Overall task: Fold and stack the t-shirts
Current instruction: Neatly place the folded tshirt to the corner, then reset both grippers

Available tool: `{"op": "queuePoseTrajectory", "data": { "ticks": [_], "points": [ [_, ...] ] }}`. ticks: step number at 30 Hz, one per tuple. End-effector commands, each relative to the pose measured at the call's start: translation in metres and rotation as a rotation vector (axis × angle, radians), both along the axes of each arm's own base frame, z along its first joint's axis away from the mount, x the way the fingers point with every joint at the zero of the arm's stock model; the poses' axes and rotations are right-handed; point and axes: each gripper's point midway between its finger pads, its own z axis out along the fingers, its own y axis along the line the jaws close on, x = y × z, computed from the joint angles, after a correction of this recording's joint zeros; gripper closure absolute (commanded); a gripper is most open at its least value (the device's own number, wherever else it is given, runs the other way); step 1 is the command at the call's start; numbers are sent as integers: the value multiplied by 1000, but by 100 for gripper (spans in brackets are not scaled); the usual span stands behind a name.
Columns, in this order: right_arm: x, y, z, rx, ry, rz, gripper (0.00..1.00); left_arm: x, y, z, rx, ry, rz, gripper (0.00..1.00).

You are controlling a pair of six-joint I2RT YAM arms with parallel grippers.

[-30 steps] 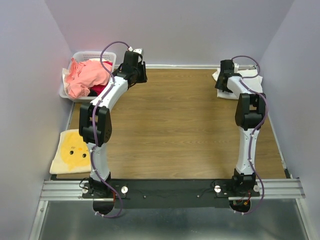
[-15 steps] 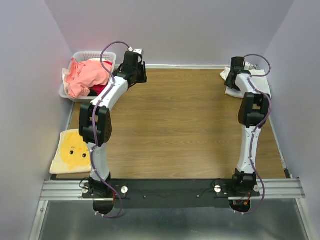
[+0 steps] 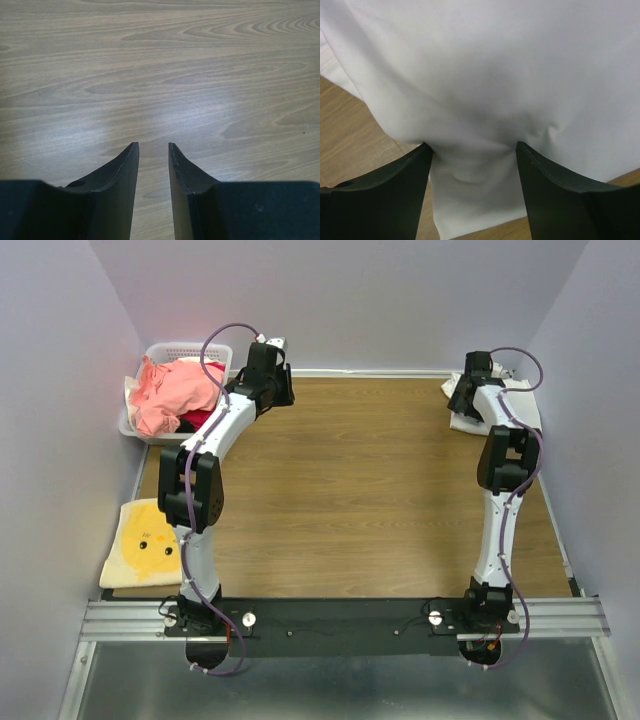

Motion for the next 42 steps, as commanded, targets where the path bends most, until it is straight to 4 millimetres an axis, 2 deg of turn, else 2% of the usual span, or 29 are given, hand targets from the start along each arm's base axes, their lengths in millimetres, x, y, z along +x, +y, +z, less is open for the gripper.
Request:
{"op": "queuePoseTrajectory", "data": {
  "ticks": [1,2,4,5,8,9,10,11,12,14,15,17,18,19,20,22,24,25,26,27,29,30,32,36,39,42],
  "points": [
    [-5,12,41,31,-44,75,20,0,2,35,-11,-79,4,61],
    [-3,15,58,32,-75,83,19,0,2,35,-9,-79,2,61],
    [-2,17,73,38,-102,97,19,0,3,37,-10,-84,4,61],
    [-3,20,88,43,-128,102,19,-1,3,36,-8,-84,4,61],
    [-6,26,101,59,-146,126,19,-1,7,41,0,-100,18,61],
    [-8,29,112,62,-163,134,19,-2,8,43,1,-105,22,61],
    [-10,31,117,65,-171,138,19,-2,8,44,4,-107,24,61],
    [-13,34,114,77,-163,144,19,-3,9,45,3,-108,26,61],
    [-16,39,126,82,-182,152,20,-4,10,48,3,-114,32,61],
    [-21,48,130,105,-185,165,20,-6,11,49,-1,-118,34,61],
    [-27,57,126,120,-172,179,20,-7,10,54,-7,-131,34,61],
    [-35,70,136,135,-183,207,20,-9,11,54,-8,-135,32,61],
    [-42,80,130,137,-161,224,20,-11,10,58,-15,-143,26,61],
    [-46,96,140,126,-170,266,20,-12,10,60,-15,-149,25,61],
    [-50,104,141,115,-167,283,20,-13,11,58,-12,-150,25,61],
    [-61,135,138,131,-150,361,20,-16,13,64,-8,-166,29,61],
    [-72,163,149,152,-167,427,20,-20,15,65,4,-176,30,62],
    [-78,172,145,164,-157,438,20,-22,14,66,4,-182,26,62],
    [-83,180,152,173,-169,454,20,-25,15,63,4,-181,26,62],
    [-89,197,153,188,-169,489,20,-29,15,70,-2,-195,26,62],
    [-100,215,148,211,-159,517,20,-34,15,67,-6,-200,22,60],
    [-107,232,150,214,-161,545,20,-36,21,75,2,-223,50,59],
    [-115,250,148,227,-162,572,20,-39,20,78,-7,-235,52,57],
    [-142,299,135,221,-143,678,20,-49,20,80,-7,-249,58,53],
    [-154,321,137,198,-158,724,20,-55,20,86,-4,-269,61,46],
    [-160,329,141,213,-181,742,21,-59,22,88,3,-276,67,38]
  ]
}}
